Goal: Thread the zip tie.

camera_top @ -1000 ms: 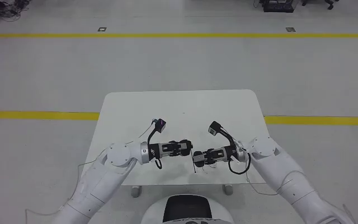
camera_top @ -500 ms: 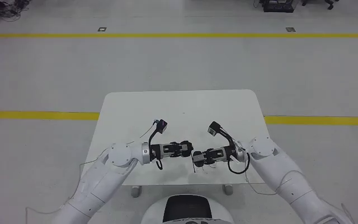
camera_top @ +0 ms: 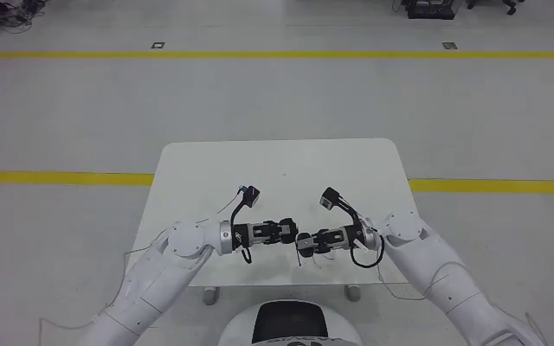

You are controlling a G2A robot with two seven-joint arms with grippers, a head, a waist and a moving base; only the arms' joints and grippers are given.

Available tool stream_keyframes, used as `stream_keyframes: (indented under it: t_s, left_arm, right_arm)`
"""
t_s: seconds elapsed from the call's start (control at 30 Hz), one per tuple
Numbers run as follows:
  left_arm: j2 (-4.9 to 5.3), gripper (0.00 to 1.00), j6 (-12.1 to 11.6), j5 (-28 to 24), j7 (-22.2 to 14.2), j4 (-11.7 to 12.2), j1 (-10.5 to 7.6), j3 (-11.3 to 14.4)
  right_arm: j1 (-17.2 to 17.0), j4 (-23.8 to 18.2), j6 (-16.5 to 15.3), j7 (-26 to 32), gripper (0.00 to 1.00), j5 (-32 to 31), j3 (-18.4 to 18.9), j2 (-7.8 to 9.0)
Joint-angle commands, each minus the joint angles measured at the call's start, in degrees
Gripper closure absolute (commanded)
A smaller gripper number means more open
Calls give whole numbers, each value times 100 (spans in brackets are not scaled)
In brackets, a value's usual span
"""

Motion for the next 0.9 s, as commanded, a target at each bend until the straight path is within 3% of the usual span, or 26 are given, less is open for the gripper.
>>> stream_keyframes:
  t_s: [0.0,0.13,0.17,0.2,0.23,0.47,0.6,0.77,0.87]
  left_arm:
    - [5,100,-8,-10,3,3,-4,10]
    - [19,100,-35,-23,73,19,-2,5]
    - [24,100,-42,-44,111,23,9,-4]
    - [28,100,-44,-44,130,26,10,-12]
    - [33,100,-42,-39,168,30,13,-26]
    - [80,100,-23,-29,328,33,29,-155]
    - [108,100,128,30,572,43,49,-267]
    - [122,100,446,257,1093,-20,64,-328]
    - [129,100,443,417,1052,-85,30,-302]
  right_arm:
    - [-1,5,0,-8,100,-6,2,-3]
    - [-6,7,0,-7,100,-29,10,-5]
    - [-13,15,0,-19,63,-40,20,-1]
    - [-21,17,0,-34,37,-46,33,3]
    - [-33,19,0,-62,0,-57,52,9]
    - [-223,-129,24,-107,0,-114,258,91]
    - [-381,-305,55,-226,0,-252,437,158]
    - [-676,-659,65,-836,0,-720,672,239]
    - [-676,-659,65,-836,0,-720,672,239]
